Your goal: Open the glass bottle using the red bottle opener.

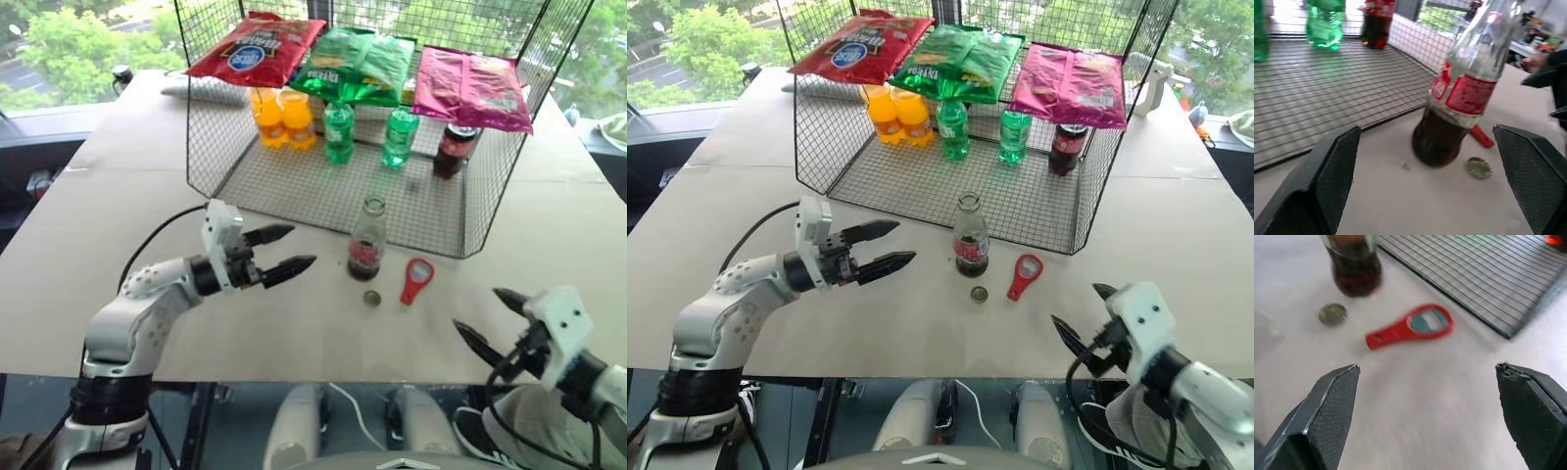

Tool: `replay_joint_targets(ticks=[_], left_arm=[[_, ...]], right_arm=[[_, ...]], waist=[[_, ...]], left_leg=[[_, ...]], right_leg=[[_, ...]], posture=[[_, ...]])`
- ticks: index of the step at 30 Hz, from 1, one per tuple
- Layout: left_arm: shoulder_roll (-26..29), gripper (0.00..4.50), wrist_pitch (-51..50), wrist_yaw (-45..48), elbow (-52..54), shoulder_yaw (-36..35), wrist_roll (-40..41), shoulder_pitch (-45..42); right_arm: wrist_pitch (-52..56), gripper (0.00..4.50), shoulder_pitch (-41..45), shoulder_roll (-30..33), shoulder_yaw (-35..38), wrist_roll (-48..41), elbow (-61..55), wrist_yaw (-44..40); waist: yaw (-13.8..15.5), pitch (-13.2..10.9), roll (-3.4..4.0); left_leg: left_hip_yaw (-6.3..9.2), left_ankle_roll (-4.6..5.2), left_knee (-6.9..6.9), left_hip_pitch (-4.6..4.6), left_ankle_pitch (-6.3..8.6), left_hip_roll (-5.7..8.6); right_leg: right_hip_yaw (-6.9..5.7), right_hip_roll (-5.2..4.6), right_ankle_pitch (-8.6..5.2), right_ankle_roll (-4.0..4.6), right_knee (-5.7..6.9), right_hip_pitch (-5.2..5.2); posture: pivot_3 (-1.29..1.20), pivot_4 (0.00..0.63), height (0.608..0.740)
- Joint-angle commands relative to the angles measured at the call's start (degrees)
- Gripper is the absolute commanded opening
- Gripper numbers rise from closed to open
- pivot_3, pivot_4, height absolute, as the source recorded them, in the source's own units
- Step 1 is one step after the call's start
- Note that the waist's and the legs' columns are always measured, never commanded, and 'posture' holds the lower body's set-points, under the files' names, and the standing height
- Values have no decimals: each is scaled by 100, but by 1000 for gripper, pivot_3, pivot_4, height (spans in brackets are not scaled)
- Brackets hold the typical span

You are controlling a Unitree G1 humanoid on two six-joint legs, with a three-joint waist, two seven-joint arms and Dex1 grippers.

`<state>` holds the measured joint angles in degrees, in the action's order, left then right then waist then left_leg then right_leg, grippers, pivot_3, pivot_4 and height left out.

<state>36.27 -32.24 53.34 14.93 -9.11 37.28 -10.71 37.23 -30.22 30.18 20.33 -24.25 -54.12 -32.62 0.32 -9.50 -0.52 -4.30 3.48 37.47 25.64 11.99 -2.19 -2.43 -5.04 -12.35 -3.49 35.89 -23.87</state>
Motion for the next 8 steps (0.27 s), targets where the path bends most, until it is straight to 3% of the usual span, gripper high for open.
replay_joint_targets(ticks=[1,8], left_arm=[[242,4473,24,-133,229,-509,37,349],[514,4473,179,-138,122,-1039,8,906]], right_arm=[[-806,4500,-593,-43,469,273,20,-252],[-1447,4500,-607,-32,690,221,659,-508]], waist=[[2,3,1],[-3,4,2]], left_leg=[[0,-2,0,-2,1,-1],[0,-5,-5,-1,3,-3]], right_leg=[[0,-3,0,0,0,0],[-2,-42,0,2,0,-6]], posture=[[0,150,740],[0,150,740]])
